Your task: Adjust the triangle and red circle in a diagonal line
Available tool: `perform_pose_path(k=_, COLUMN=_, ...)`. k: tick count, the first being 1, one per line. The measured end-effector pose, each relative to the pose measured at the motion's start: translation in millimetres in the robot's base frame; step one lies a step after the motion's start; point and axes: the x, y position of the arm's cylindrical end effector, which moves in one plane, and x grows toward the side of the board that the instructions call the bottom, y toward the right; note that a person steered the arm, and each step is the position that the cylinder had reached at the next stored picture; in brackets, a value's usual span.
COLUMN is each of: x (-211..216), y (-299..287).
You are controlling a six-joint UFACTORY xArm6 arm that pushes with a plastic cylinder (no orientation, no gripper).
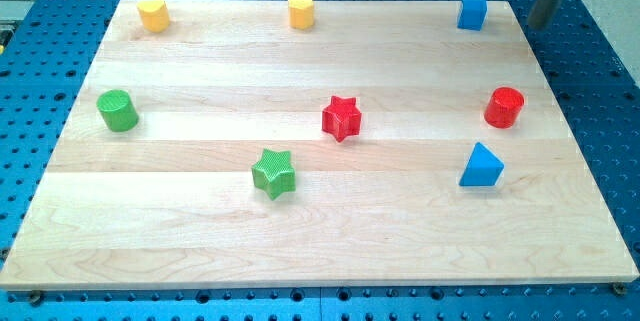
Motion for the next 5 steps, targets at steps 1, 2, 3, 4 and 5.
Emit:
perform_pose_path(k=1, x=48.0, y=-3.6)
perform_pose_path(k=2, x=135.2, y=21.5)
perform_pose_path(k=3, x=257.4, y=-16.4)
perform_pose_path(k=4, x=272.6, y=-61.6)
perform_pose_path(k=5, x=280.4, y=-70.5)
